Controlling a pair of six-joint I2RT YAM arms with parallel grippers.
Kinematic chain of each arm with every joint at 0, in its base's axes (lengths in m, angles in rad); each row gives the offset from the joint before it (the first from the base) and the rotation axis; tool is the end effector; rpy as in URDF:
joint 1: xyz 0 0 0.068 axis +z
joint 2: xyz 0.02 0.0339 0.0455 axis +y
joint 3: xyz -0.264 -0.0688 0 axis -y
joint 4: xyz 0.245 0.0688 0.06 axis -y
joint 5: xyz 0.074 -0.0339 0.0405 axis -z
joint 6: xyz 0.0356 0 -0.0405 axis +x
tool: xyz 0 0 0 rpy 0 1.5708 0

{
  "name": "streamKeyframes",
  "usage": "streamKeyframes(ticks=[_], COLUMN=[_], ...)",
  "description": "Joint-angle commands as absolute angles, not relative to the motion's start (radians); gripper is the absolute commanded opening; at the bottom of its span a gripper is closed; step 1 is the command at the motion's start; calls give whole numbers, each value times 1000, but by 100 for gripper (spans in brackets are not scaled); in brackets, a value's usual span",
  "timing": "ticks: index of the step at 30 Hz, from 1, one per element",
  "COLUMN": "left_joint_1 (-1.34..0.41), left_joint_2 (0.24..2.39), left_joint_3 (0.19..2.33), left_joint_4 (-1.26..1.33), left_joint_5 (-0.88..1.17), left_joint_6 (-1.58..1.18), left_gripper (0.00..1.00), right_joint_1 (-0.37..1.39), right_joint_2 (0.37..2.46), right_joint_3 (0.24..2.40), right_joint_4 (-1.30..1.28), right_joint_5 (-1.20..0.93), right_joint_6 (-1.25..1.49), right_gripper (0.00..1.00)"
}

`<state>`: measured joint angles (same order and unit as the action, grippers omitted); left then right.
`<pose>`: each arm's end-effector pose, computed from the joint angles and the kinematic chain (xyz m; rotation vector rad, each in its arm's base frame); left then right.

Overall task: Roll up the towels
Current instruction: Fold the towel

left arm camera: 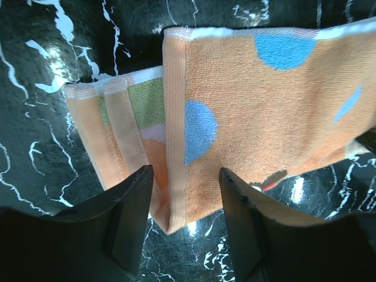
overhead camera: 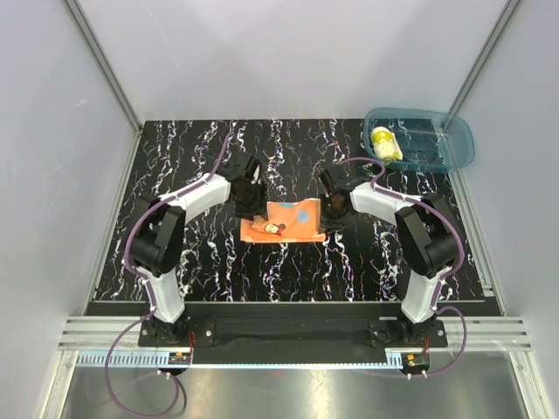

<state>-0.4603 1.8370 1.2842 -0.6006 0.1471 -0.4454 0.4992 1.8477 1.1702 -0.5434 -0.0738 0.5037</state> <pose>0.3325 -0.1707 0.1908 0.0645 2.7958 -0.4444 0.3132 0.1738 0.1577 -0.0122 2.8511 0.3345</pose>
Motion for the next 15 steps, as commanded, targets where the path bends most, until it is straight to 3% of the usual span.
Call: streamKeyframes(ticks=[1,4,7,9,12,15], left_joint_1=[-466,-469,-472,-476,-479,-479], left_joint_2=[1873,1885,1891,1884,1838,1778], left_joint_3=[1331,1341,1339,1333,1296,1256], left_joint_4=[-580,-578,-566,-552,-523,-515], left_joint_5=[127,112,117,121,78,34], left_joint_6=[-442,-448,-449,-453,-469,-488], left_gripper=[53,51,43,29,0,0], right_joint_1=[500,500,502,500,500,502], right_joint_2=[1855,1855,1858,1861,1873,1885], right_joint_3=[1152,1150,1150,1150,1147,1138], right_joint_4=[-520,-522,-523,-522,-523,-520], right_joint_5=[-83,-84,-81,-81,-83,-86], right_joint_6=[483,480,477,477,476,477], right_gripper=[26,25,24,22,21,20])
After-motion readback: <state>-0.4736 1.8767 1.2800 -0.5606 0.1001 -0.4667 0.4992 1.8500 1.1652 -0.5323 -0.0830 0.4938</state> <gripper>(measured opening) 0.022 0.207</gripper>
